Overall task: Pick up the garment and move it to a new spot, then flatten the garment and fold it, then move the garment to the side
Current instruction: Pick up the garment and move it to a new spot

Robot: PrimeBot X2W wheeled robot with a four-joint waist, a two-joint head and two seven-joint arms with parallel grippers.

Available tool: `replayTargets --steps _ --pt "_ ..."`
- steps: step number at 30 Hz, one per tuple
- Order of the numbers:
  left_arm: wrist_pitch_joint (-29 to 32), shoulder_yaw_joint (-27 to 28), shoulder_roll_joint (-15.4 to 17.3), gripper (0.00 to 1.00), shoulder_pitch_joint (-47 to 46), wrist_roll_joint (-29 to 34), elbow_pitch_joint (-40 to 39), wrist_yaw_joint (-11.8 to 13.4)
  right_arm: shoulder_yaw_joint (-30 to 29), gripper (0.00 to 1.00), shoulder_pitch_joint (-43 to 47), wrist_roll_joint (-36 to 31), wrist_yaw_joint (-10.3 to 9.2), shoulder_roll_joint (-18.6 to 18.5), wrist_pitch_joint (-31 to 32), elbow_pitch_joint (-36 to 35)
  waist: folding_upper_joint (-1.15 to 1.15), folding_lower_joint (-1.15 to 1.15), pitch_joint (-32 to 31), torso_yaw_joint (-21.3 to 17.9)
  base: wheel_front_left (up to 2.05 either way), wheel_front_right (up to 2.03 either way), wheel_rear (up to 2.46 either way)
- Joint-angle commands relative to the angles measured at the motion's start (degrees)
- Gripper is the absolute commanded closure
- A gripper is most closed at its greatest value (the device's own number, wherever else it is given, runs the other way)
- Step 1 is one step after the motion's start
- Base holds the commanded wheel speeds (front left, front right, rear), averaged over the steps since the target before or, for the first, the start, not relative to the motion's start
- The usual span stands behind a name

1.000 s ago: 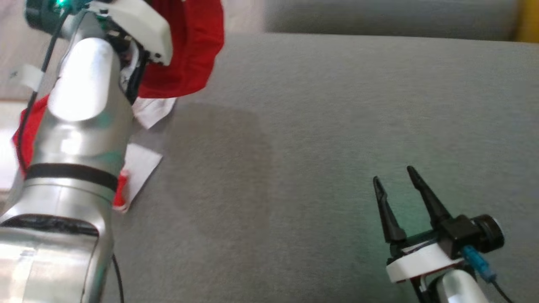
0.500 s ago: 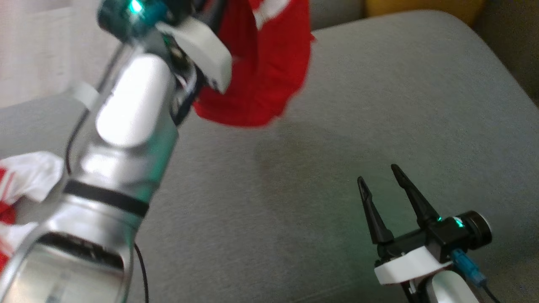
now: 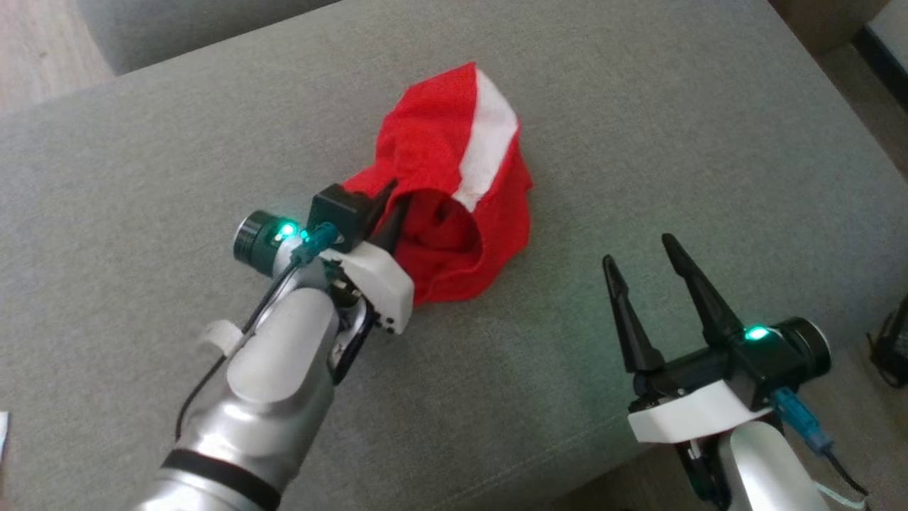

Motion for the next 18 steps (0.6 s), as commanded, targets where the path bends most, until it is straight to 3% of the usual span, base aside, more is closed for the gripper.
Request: replayTargets --steps 1,6,14,18 --pt "-0.8 2.7 0.8 0.0 -0.7 0.5 -4.3 1.3 0.5 0.0 -1.2 0.1 -0.04 0.0 -0.3 -1.9 0.0 0.0 -0.7 1.4 0.0 0.0 0.0" --pt "-0.8 6.1 0.6 0.0 6.6 -0.3 -13.4 3.6 -1.0 0.0 0.8 0.8 -0.04 0.0 -0.3 -1.8 0.0 0.0 -4.9 6.4 0.0 0.0 0.0" --pt "-0.8 9.1 0.6 0.0 17.7 -6.2 -22.1 2.2 -3.4 0.0 5.7 1.5 -0.04 0.0 -0.3 -1.6 0.0 0.0 -12.4 14.2 0.0 0.0 0.0" --pt "-0.8 13.2 0.6 0.0 24.2 -3.9 -28.0 5.3 -5.1 0.0 7.4 2.9 -0.04 0.0 -0.3 -1.5 0.0 0.0 -14.6 17.1 0.0 0.0 0.0"
